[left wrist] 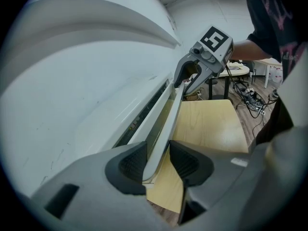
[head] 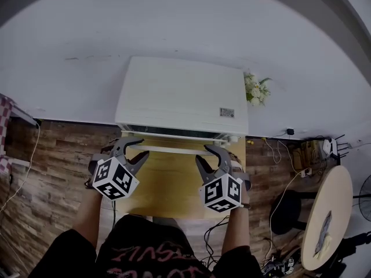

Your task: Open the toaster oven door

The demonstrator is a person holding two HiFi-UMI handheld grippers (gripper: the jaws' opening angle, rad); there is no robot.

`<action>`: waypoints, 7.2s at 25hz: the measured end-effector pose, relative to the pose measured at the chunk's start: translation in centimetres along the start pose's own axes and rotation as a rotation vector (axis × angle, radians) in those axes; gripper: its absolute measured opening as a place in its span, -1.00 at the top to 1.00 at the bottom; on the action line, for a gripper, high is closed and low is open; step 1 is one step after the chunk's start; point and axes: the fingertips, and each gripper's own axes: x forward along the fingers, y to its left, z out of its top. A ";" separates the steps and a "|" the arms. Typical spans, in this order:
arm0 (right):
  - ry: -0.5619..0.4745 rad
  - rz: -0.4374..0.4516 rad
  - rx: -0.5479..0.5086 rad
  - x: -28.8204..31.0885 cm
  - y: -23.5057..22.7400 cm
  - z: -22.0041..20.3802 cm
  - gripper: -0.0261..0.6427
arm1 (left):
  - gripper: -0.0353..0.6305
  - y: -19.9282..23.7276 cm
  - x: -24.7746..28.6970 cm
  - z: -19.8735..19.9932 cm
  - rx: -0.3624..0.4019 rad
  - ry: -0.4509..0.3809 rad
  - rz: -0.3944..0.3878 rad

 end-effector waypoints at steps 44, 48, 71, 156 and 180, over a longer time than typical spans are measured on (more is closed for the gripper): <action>0.145 -0.082 0.023 -1.8 8.8 -4.1 0.44 | 0.54 -8.9 -1.2 -4.6 0.147 0.035 -0.001; 0.165 -0.090 0.016 -1.8 9.8 -4.7 0.46 | 0.54 -9.9 -1.1 -5.2 0.170 0.031 0.027; 0.109 -0.075 -0.031 -1.0 14.2 -7.9 0.50 | 0.57 -14.0 0.6 -8.5 0.188 0.129 0.093; -0.006 -0.105 0.244 -3.5 20.3 -11.8 0.89 | 0.69 -21.3 0.0 -12.2 -0.202 0.114 0.143; -0.140 -0.250 0.470 -13.6 15.5 -7.3 0.90 | 0.90 -19.3 -8.3 -4.1 -0.296 -0.044 0.247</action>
